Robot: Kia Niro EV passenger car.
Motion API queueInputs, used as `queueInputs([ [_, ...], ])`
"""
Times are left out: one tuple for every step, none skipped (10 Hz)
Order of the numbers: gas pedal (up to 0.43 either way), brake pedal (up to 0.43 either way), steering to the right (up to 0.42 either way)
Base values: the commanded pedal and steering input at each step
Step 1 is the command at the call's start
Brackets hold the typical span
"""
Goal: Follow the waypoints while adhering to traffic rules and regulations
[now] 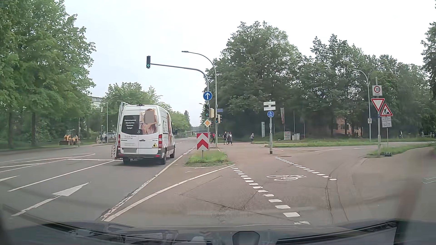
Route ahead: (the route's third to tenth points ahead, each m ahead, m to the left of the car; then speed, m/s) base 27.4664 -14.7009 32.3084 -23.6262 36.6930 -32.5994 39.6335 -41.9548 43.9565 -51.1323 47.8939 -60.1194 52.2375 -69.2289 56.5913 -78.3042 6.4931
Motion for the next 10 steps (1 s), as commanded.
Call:
queueInputs([
  [0.000, 0.061, 0.113],
  [0.000, 0.000, 0.129],
  [0.000, 0.000, 0.142],
  [0.000, 0.000, 0.155],
  [0.000, 0.000, 0.166],
  [0.000, 0.000, 0.169],
  [0.000, 0.000, 0.170],
  [0.000, 0.000, 0.171],
  [0.000, 0.000, 0.172],
  [0.008, 0.000, 0.173],
])
